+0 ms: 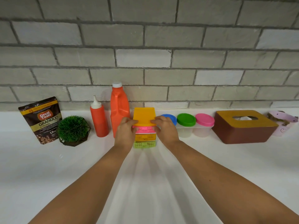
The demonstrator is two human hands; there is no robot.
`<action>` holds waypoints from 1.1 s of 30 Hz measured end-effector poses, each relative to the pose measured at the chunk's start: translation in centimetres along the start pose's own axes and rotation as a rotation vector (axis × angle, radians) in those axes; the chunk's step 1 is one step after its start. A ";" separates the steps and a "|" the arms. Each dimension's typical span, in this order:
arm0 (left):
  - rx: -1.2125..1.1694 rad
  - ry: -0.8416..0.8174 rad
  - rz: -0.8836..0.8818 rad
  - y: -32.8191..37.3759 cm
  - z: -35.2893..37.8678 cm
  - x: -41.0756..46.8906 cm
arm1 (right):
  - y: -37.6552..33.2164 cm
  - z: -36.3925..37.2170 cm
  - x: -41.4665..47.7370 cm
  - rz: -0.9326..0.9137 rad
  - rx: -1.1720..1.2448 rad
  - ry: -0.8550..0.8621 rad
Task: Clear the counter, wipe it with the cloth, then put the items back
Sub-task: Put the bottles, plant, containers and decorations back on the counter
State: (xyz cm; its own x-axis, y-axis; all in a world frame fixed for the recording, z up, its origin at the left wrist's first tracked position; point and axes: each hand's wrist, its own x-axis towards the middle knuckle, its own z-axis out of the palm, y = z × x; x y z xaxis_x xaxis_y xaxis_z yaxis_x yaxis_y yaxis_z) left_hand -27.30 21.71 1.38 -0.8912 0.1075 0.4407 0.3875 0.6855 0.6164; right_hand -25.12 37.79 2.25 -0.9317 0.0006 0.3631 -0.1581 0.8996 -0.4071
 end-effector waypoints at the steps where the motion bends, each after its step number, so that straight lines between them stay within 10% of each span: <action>1: -0.003 0.011 0.001 0.0 0.1 0.1 | 0.0 0.1 0.1 -0.006 -0.007 0.012; 33: 0.040 -0.054 0.175 10.4 2.4 -4.5 | 4.6 -9.3 -7.8 0.221 -0.105 -0.005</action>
State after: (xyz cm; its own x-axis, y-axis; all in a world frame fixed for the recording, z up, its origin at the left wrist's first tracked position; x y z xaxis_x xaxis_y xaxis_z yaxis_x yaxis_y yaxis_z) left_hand -19.86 30.12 4.29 -0.8231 0.2655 0.5021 0.5287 0.6810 0.5067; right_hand -15.49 45.97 5.35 -0.9417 0.1999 0.2705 0.0841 0.9186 -0.3862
